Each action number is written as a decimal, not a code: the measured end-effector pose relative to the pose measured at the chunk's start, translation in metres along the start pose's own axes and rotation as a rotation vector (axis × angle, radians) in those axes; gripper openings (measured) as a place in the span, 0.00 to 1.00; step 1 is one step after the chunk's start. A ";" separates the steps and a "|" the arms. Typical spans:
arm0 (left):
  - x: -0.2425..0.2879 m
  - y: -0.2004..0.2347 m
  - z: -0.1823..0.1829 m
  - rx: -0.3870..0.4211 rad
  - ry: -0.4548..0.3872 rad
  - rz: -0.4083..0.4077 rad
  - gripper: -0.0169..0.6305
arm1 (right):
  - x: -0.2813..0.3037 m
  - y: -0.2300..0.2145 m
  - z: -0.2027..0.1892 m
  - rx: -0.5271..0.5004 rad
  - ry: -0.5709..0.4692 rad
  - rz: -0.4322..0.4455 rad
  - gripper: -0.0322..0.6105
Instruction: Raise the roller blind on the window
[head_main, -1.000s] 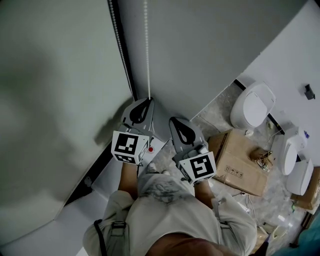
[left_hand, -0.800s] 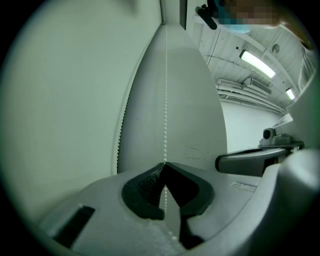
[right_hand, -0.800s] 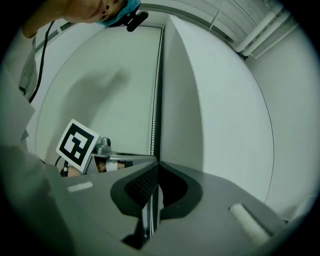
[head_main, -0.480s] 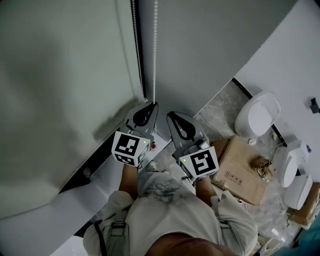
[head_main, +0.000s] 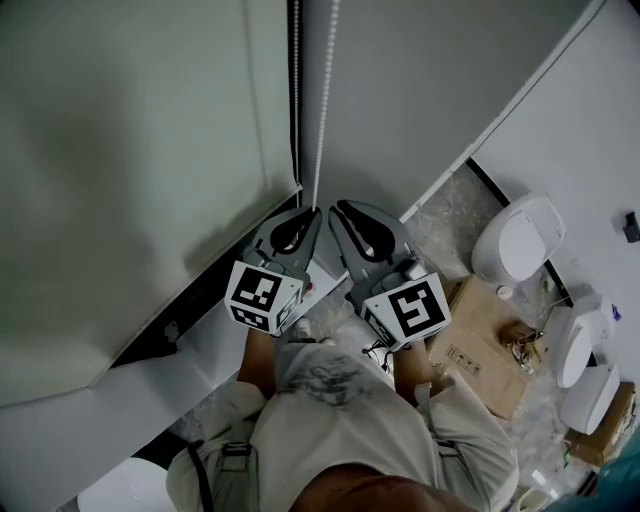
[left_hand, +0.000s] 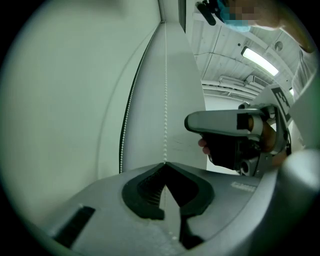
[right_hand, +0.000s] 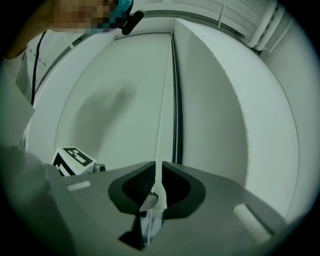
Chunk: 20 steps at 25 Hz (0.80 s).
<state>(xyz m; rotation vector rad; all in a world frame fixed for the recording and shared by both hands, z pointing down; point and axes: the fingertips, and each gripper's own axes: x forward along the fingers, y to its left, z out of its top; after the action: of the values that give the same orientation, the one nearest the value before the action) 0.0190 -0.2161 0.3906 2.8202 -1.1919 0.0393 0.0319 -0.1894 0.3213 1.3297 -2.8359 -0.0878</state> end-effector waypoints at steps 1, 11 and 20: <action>-0.002 -0.001 0.000 -0.001 0.000 0.000 0.04 | 0.001 0.002 0.004 0.004 -0.006 0.014 0.13; -0.013 -0.006 0.001 -0.013 0.000 0.009 0.04 | 0.016 0.008 0.050 -0.003 -0.067 0.086 0.16; -0.022 -0.006 -0.002 -0.018 -0.001 0.000 0.04 | 0.035 0.017 0.075 -0.022 -0.080 0.121 0.15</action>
<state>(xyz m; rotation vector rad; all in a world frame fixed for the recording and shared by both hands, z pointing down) 0.0080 -0.1957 0.3913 2.8052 -1.1864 0.0264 -0.0056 -0.2016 0.2468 1.1732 -2.9642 -0.1749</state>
